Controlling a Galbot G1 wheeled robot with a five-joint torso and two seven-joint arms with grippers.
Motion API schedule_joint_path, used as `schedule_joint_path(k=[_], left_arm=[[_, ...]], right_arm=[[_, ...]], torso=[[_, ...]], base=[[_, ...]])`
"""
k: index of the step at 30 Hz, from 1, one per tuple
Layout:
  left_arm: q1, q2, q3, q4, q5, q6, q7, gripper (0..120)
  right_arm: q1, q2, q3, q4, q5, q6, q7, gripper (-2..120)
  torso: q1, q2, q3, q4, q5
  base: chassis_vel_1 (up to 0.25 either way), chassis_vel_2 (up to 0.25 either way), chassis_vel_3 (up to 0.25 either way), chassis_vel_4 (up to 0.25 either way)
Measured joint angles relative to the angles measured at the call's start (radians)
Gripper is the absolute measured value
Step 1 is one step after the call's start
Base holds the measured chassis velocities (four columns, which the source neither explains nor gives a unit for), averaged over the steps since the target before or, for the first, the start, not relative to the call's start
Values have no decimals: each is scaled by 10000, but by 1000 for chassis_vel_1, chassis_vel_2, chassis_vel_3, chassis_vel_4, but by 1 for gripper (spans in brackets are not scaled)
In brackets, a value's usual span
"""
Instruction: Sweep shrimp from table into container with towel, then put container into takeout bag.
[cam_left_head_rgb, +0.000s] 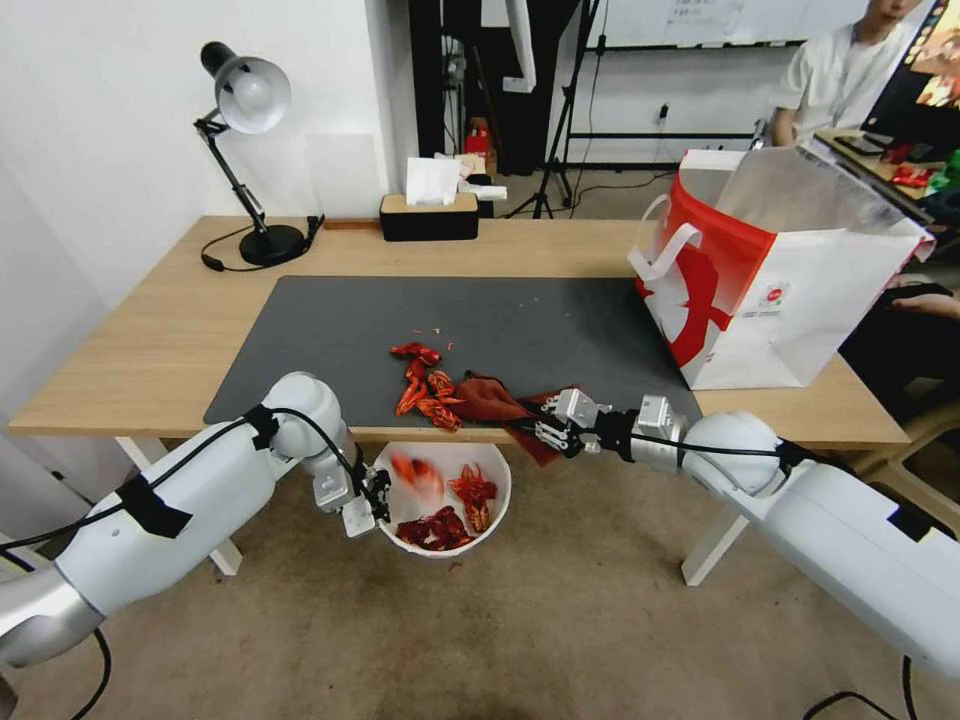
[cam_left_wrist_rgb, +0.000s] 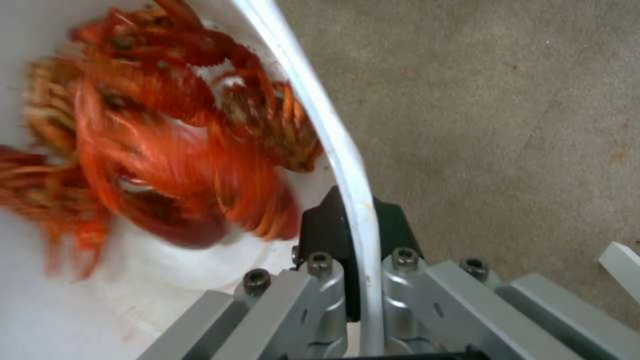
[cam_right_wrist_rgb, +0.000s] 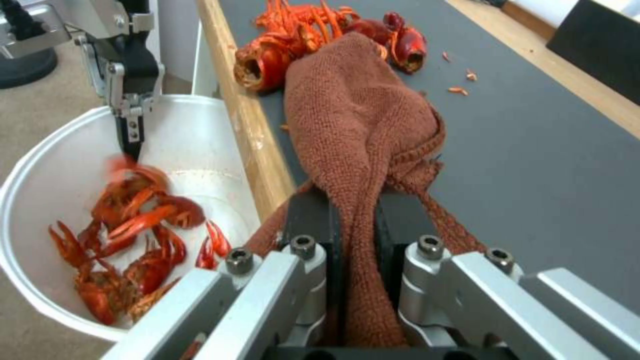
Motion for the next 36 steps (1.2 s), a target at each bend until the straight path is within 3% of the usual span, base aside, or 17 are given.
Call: schedule_joint_path(k=[36], left_arm=[[-49,-27,33,-92,-2,64,169,0]], right_arm=[[-765,-605,472,929,97,56,-786,7]], torso=[[1,0,0,-1,0]], base=[[0,0,0,0]])
